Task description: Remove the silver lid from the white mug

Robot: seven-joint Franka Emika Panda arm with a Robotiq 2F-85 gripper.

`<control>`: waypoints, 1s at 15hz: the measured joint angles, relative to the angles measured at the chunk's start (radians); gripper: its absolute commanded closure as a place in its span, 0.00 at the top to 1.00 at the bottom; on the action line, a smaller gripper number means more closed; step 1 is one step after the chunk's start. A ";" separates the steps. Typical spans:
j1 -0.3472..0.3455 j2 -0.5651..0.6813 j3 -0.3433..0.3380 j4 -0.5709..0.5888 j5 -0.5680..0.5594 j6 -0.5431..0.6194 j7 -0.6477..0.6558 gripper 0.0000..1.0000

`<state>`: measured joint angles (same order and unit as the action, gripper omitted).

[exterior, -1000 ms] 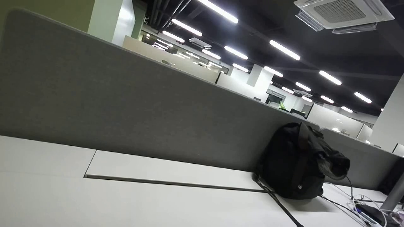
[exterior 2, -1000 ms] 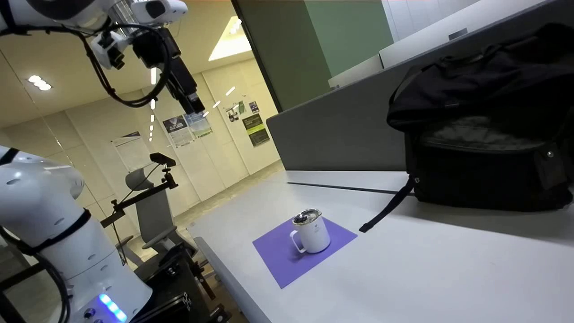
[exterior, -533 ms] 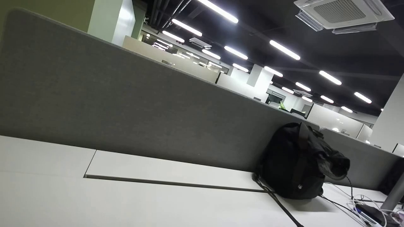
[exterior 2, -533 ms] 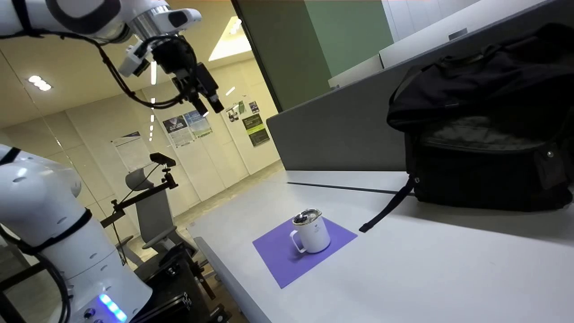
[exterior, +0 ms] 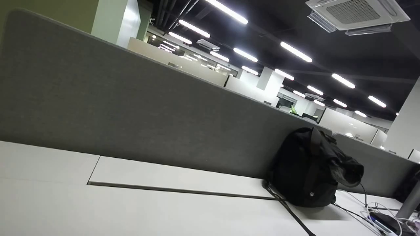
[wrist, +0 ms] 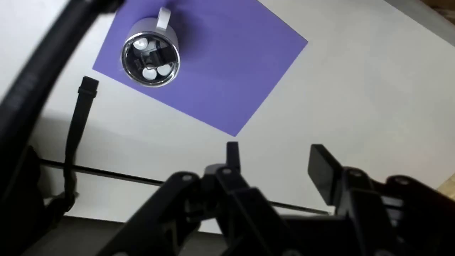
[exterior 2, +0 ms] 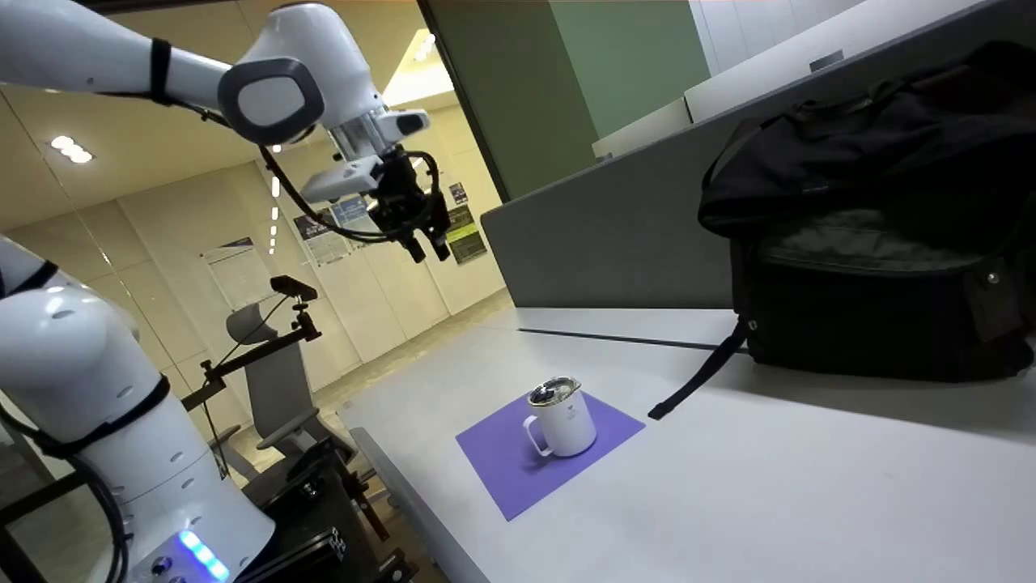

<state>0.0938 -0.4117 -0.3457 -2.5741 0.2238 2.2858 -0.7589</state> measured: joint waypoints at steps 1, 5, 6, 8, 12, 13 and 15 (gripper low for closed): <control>0.001 0.030 0.011 -0.009 0.000 0.026 -0.027 0.18; -0.010 0.130 0.059 -0.058 -0.010 0.157 -0.114 0.00; -0.015 0.150 0.070 -0.069 -0.010 0.192 -0.129 0.00; -0.024 0.186 0.087 -0.084 -0.010 0.259 -0.149 0.00; -0.051 0.252 0.114 -0.096 -0.030 0.394 -0.161 0.00; -0.061 0.269 0.121 -0.095 -0.043 0.424 -0.154 0.01; -0.096 0.303 0.138 -0.092 -0.108 0.448 -0.097 0.01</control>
<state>-0.0026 -0.1086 -0.2075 -2.6661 0.1157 2.7336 -0.8562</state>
